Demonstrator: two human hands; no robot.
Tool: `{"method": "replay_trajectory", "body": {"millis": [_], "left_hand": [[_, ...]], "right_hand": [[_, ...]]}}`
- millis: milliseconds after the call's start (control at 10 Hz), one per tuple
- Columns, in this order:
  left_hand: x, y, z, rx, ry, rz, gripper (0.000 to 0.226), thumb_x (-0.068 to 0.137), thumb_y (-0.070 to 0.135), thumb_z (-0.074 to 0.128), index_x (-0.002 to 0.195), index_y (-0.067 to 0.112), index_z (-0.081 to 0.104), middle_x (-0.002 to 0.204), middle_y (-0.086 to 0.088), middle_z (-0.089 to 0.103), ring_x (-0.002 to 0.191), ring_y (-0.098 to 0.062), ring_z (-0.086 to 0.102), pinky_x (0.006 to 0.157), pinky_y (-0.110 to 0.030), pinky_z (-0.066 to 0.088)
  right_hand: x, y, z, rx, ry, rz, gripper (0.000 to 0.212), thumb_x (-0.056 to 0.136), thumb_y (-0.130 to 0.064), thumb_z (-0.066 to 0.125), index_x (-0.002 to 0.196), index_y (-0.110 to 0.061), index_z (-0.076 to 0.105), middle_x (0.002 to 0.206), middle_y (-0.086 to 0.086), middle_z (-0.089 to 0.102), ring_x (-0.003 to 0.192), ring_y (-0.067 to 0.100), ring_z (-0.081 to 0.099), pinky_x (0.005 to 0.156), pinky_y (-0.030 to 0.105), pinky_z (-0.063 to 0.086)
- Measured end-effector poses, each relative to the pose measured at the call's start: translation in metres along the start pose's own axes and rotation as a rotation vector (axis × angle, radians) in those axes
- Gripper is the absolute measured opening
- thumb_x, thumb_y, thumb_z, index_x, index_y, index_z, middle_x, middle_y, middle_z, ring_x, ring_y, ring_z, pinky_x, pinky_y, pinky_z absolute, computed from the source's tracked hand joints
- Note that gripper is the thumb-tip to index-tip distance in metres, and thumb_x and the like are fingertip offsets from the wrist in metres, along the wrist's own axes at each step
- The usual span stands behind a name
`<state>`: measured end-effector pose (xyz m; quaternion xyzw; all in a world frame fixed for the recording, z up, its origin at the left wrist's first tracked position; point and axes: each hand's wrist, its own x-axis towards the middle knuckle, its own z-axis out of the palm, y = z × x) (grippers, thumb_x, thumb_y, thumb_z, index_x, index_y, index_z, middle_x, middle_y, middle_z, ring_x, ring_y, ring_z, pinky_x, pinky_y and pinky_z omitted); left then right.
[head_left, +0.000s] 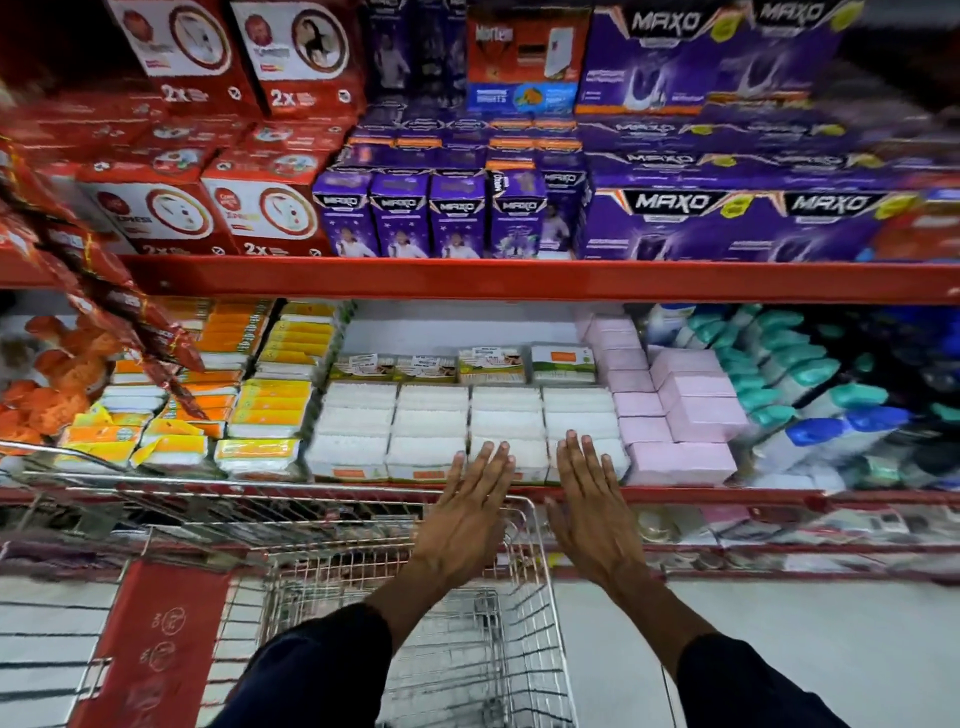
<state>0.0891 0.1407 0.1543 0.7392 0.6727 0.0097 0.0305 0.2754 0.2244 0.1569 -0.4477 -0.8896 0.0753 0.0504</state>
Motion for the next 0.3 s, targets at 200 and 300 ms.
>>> {"method": "replay_trajectory", "body": {"millis": [200,300], "left_hand": [[0.0,0.008,-0.006,-0.027,-0.028,-0.053,0.065,0.103,0.046,0.022,0.156,0.011,0.004,0.164,-0.01,-0.009,0.15,-0.024,-0.015,0.124,-0.05,0.002],[-0.001,0.013,-0.012,-0.015,0.033,-0.054,0.069,0.103,0.046,0.03,0.155,0.009,0.006,0.165,-0.011,-0.005,0.15,-0.024,-0.016,0.12,-0.05,0.0]], "right_hand": [[0.001,0.002,-0.003,0.029,-0.005,-0.023,0.071,0.096,-0.05,0.018,0.153,-0.009,0.008,0.163,0.008,0.001,0.15,0.023,-0.003,0.118,0.044,0.006],[0.0,-0.001,-0.008,0.044,0.034,-0.047,0.071,0.097,-0.048,0.026,0.153,-0.009,0.007,0.163,0.008,-0.001,0.15,0.023,-0.002,0.119,0.044,0.005]]}}
